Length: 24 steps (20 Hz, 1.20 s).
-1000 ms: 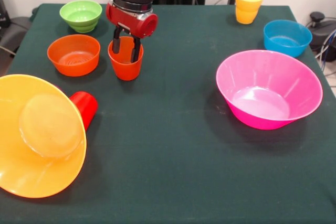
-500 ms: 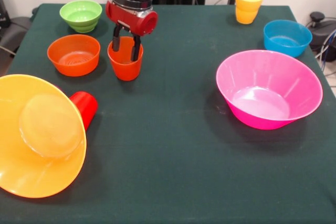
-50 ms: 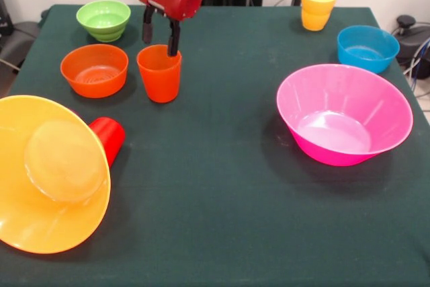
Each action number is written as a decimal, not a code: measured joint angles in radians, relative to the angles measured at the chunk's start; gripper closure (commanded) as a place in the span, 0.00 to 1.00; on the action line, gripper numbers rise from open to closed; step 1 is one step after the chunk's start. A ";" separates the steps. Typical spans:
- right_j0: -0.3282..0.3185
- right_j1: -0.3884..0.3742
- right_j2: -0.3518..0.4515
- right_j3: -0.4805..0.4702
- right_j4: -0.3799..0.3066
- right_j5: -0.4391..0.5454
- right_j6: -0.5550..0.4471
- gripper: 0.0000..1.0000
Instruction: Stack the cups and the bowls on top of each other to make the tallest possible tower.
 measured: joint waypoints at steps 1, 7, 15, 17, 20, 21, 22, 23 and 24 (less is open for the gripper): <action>0.000 -0.009 0.000 0.000 0.000 0.009 0.000 0.00; 0.000 -0.043 0.004 0.001 0.000 0.029 0.000 0.00; 0.000 -0.055 0.013 0.001 0.000 0.028 0.000 0.00; 0.000 -0.053 0.016 0.001 0.000 0.028 0.000 0.00; 0.000 -0.046 0.022 0.001 0.000 0.028 0.000 0.00; 0.000 -0.045 0.023 0.001 0.000 0.028 0.000 0.00; 0.000 -0.042 0.025 0.001 0.000 0.028 0.000 0.00; 0.000 -0.039 0.026 0.001 0.000 0.027 0.000 0.00; 0.001 -0.035 0.027 0.001 0.001 0.026 0.000 0.00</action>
